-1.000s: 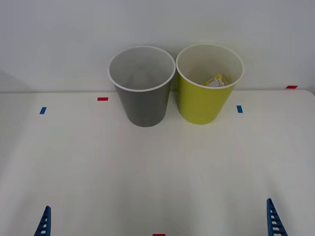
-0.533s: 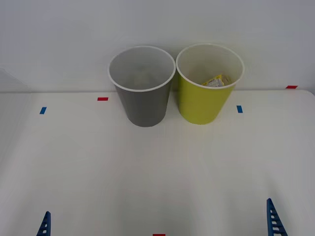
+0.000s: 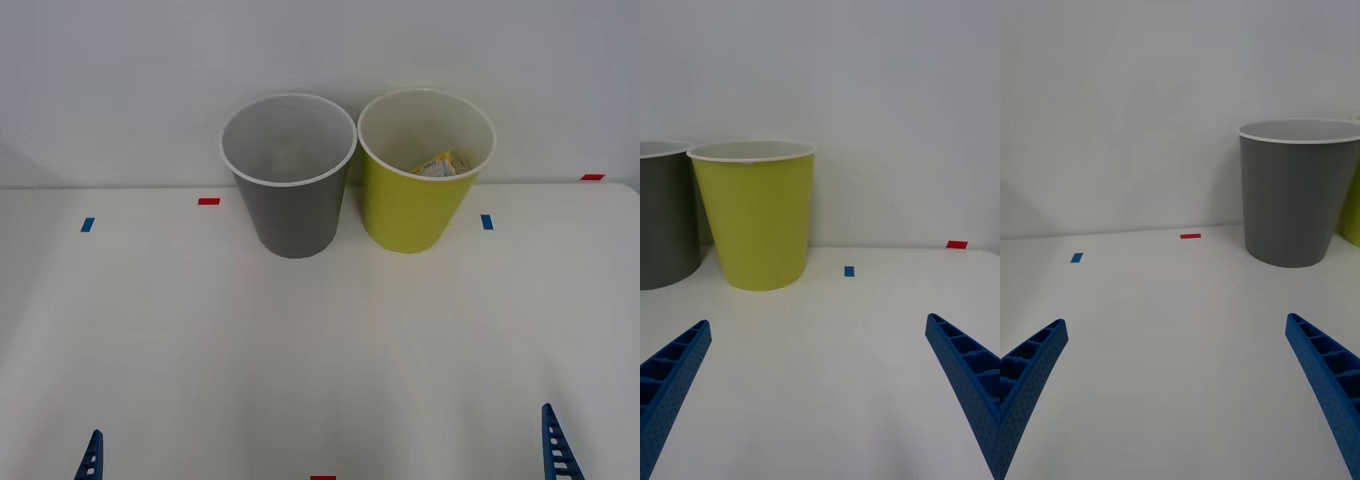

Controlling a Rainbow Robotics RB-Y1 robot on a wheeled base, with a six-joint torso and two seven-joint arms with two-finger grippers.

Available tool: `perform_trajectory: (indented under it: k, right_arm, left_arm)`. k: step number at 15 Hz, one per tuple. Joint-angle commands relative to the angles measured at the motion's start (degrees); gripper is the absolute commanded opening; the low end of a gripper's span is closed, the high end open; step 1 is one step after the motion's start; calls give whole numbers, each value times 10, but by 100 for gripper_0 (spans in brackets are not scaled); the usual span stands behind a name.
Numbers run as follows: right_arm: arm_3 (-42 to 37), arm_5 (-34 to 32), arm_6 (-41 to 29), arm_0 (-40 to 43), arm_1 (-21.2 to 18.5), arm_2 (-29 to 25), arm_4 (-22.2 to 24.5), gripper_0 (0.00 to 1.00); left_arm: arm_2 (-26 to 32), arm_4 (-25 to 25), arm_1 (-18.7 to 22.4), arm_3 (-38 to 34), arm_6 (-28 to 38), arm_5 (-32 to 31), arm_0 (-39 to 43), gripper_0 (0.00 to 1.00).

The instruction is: Put cans in the gray bin and PET bottles in the light green bin.

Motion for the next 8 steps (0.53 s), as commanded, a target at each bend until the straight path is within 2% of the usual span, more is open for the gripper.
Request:
perform_trajectory:
  k: [1,8]
  right_arm:
    - [0,0,0,0,0,0,0,100]
    - [0,0,0,0,0,0,0,100]
  left_arm:
    - [0,0,0,0,0,0,0,100]
    - [0,0,0,0,0,0,0,100]
